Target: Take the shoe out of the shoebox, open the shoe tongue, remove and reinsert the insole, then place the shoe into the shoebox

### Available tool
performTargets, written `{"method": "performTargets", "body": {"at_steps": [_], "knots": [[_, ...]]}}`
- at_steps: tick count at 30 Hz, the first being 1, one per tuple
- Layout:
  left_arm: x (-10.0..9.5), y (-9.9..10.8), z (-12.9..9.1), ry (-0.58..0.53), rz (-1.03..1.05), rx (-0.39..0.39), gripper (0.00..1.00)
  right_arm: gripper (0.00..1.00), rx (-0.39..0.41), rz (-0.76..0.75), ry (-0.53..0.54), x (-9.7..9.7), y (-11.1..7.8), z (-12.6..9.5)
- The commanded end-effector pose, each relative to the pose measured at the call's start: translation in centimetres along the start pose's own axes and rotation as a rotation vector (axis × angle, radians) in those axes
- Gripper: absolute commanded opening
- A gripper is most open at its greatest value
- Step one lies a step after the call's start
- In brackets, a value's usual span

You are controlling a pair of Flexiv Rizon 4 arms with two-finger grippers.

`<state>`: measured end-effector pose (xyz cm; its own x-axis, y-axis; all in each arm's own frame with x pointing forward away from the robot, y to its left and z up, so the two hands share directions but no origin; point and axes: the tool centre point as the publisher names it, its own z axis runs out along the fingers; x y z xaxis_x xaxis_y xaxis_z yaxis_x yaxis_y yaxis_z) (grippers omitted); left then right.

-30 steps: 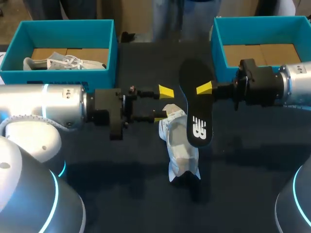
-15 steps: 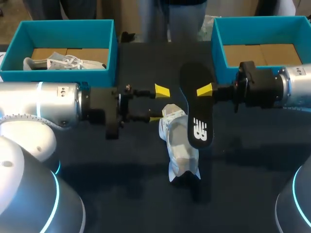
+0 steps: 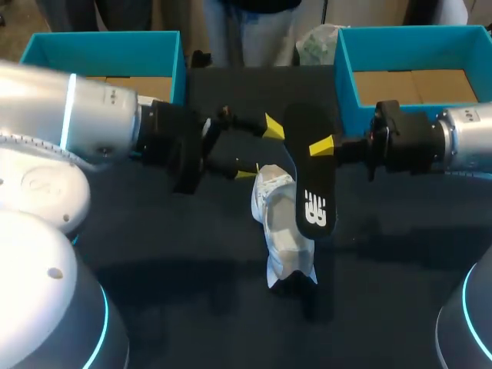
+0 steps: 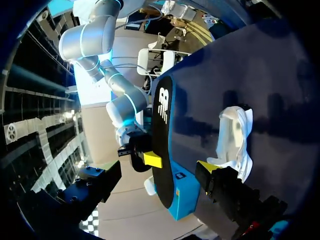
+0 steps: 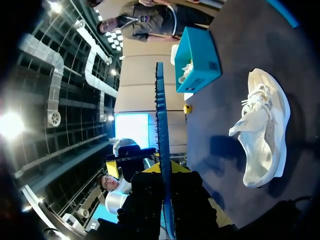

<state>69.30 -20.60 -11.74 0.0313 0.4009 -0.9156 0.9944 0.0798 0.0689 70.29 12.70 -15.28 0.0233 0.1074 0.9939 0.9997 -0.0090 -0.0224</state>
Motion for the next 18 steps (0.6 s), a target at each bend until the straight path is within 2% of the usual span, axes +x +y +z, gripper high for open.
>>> {"method": "performTargets", "body": {"at_steps": [1,3,18], "knots": [[-0.82,0.86,0.62,0.274,-0.066,-0.014,1.00,0.00,0.001,0.002,-0.003,-0.03,-0.05,0.14],[-0.83,1.23,0.81,0.315,-0.029,-0.054,1.00,0.00,0.001,0.003,-0.004,-0.10,-0.07,0.18],[-0.83,1.23,0.81,0.315,-0.029,-0.054,1.00,0.00,0.000,0.003,0.000,-0.37,-0.27,0.49]]}}
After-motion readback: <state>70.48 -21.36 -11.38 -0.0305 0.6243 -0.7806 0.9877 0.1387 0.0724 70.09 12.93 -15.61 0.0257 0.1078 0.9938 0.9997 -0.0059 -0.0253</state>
